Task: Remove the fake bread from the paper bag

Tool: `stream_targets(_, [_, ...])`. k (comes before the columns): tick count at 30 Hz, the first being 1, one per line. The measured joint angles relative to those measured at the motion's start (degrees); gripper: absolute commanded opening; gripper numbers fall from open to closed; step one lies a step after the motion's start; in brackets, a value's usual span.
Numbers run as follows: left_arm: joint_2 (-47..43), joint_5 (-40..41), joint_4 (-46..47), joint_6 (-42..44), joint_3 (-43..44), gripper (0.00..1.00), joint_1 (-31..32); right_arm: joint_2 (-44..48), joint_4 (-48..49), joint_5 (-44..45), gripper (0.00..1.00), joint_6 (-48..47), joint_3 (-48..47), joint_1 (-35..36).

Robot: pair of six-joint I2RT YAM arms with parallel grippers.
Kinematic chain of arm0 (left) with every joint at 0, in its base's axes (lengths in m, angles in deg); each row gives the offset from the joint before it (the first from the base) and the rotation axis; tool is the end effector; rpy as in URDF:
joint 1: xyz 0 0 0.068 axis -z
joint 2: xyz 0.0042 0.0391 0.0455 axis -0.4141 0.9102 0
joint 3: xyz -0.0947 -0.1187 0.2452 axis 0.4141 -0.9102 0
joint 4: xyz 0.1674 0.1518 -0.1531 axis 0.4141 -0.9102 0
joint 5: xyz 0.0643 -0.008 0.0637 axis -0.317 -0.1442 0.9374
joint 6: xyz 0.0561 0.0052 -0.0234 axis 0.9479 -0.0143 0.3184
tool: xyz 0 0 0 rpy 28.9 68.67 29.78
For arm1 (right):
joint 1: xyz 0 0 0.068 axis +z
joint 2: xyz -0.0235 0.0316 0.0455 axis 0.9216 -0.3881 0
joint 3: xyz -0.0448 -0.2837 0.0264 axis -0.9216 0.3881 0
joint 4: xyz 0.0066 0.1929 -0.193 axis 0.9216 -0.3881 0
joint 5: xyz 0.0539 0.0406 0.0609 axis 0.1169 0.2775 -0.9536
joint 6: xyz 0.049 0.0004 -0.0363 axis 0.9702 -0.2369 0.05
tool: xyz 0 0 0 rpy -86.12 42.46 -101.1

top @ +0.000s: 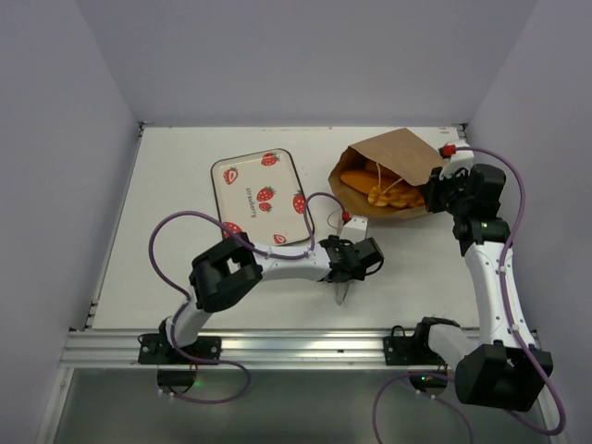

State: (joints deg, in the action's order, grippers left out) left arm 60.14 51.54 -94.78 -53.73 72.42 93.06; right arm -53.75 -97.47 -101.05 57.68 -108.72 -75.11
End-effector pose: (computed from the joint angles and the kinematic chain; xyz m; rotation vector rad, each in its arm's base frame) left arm 0.1882 -0.4221 0.1480 0.2166 2.4754 -0.2301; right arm 0.2436 -0.0178 0.3417 -0.2134 1.9706 0.1906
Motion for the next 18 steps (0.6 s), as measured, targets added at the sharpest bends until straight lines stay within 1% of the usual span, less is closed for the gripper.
stream_targets(3, [0.5, -0.2, -1.6, -2.3, 1.2, 0.68, -0.2, 0.0, 0.0, 0.0, 0.00, 0.0, 0.0, 0.0])
stream_targets(9, [3.3, -0.2, -7.6, -5.5, 6.6, 0.71, -0.3, 0.0, 0.0, 0.0, 0.00, 0.0, 0.1, 0.0])
stream_targets(10, [3.9, -0.1, -8.7, -5.9, 7.7, 0.75, -0.3, 0.0, 0.0, 0.0, 0.00, 0.0, 0.1, 0.0])
stream_targets(12, [4.8, 0.0, -10.5, -6.5, 9.4, 0.77, -0.3, 0.1, 0.0, 0.0, 0.00, 0.0, 0.1, 0.0])
stream_targets(13, [5.0, 0.1, -11.0, -6.8, 9.7, 0.80, -0.3, 0.1, 0.0, 0.0, 0.00, 0.0, 0.1, 0.0])
stream_targets(18, [5.2, 0.1, -11.4, -8.4, 9.8, 0.81, -0.2, 0.1, 0.0, 0.0, 0.00, 0.0, 0.1, 0.0])
